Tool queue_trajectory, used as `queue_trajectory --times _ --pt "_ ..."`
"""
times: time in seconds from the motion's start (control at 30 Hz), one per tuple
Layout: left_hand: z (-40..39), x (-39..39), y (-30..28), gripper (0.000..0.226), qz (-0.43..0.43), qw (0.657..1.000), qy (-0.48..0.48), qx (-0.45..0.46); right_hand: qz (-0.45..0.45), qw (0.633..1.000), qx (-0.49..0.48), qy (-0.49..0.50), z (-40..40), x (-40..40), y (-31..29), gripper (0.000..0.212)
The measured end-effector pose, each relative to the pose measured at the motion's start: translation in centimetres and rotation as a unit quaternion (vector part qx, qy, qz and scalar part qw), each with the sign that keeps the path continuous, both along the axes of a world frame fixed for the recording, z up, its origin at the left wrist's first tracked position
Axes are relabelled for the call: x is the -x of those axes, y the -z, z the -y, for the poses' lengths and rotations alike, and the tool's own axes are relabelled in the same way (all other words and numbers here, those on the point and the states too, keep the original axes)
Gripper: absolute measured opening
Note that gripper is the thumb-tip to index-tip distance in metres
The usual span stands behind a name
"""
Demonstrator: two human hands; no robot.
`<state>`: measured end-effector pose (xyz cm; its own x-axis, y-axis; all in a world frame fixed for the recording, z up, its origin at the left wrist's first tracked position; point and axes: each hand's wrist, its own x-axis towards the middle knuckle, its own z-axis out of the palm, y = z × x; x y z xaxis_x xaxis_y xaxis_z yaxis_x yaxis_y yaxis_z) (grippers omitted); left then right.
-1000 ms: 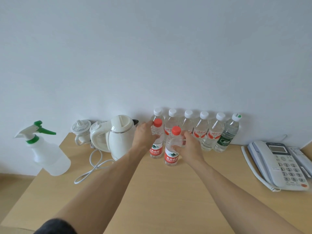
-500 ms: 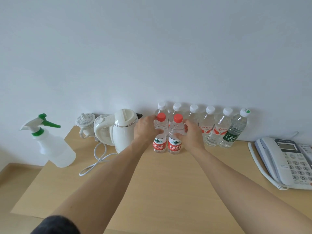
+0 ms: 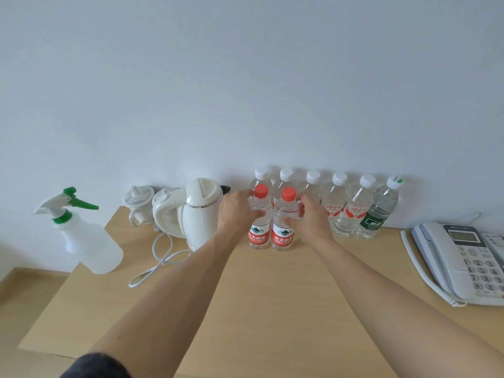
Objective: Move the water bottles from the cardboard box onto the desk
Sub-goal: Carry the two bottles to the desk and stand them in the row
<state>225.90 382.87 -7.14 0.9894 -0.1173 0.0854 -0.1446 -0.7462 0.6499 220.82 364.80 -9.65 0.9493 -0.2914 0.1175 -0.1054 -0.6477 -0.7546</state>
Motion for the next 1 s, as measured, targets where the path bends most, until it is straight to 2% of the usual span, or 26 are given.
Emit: queue_trajectory --times 0.57,1.0 --pt "0.14 0.24 -0.16 0.061 0.004 0.999 -0.012 -0.045 -0.01 0.999 -0.001 0.03 -0.46 0.23 -0.31 0.05" --pt "0.12 0.56 -0.11 0.06 -0.017 0.999 -0.002 -0.037 -0.03 0.999 0.015 0.033 -0.68 0.29 -0.98 0.049"
